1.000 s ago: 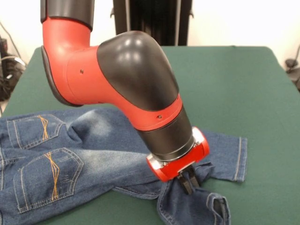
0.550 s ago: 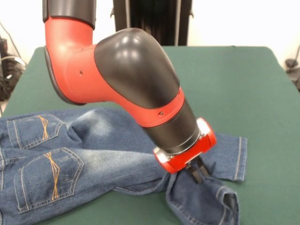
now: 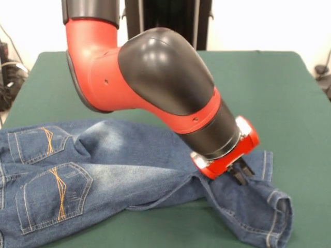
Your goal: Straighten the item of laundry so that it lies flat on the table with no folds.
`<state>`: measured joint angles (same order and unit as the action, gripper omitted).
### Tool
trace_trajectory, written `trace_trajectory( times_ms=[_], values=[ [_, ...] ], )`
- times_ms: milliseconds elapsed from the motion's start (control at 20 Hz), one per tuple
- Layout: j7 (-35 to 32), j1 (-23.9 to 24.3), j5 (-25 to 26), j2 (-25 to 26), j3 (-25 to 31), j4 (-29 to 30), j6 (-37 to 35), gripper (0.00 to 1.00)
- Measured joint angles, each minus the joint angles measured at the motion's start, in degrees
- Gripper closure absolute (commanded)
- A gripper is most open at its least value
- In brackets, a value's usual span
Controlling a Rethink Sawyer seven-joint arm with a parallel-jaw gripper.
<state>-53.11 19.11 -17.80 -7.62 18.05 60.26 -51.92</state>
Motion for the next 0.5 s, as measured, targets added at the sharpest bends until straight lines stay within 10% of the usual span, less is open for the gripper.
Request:
trace_trajectory(
  times_ms=[500],
  values=[
    [-4.87, -2.54, -1.38, 2.41, -0.25, -4.82, -5.54, 1.0]
  ],
)
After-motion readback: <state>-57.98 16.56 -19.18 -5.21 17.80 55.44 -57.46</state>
